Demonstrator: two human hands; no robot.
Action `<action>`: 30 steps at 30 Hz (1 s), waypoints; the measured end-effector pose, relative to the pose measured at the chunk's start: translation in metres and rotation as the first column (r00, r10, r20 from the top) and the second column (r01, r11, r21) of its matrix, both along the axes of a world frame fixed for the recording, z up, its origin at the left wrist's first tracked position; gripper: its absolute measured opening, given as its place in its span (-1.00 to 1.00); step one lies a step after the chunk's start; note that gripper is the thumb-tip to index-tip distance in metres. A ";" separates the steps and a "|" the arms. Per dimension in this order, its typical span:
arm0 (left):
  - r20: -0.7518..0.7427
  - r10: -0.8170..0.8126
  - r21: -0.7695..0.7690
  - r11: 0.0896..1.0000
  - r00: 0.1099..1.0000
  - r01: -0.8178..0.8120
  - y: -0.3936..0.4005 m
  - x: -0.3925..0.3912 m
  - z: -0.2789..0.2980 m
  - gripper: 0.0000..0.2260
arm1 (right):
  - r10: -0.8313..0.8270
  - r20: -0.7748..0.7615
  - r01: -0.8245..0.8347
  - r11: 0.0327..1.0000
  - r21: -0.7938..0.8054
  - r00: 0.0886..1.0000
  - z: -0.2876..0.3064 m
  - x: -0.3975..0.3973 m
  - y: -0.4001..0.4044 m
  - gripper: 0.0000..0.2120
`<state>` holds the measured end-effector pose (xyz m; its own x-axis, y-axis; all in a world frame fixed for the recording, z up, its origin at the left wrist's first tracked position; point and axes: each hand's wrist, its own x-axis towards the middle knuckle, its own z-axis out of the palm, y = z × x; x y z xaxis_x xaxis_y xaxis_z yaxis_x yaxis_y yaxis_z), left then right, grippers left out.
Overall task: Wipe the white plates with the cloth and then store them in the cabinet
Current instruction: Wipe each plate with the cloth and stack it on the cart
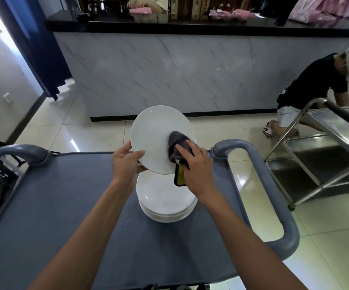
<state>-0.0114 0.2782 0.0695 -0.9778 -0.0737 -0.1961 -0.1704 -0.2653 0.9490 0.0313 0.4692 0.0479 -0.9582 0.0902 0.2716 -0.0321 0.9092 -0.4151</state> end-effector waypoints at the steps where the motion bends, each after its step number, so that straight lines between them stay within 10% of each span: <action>1: -0.003 -0.011 -0.003 1.000 1.000 0.011 0.002 0.000 0.001 -0.67 | -0.011 -0.006 0.011 1.000 0.002 1.000 0.002 -0.003 0.005 -0.42; 14: 0.017 -0.140 -0.062 0.988 0.990 0.140 0.006 0.012 0.006 -0.65 | -0.027 -0.091 0.030 0.999 0.031 0.996 0.034 -0.031 0.020 -0.49; 30: -0.008 -0.175 -0.022 0.984 0.985 0.174 0.004 0.022 0.010 -0.63 | 0.338 -0.180 -0.310 0.936 0.166 0.924 0.024 -0.007 -0.023 -0.48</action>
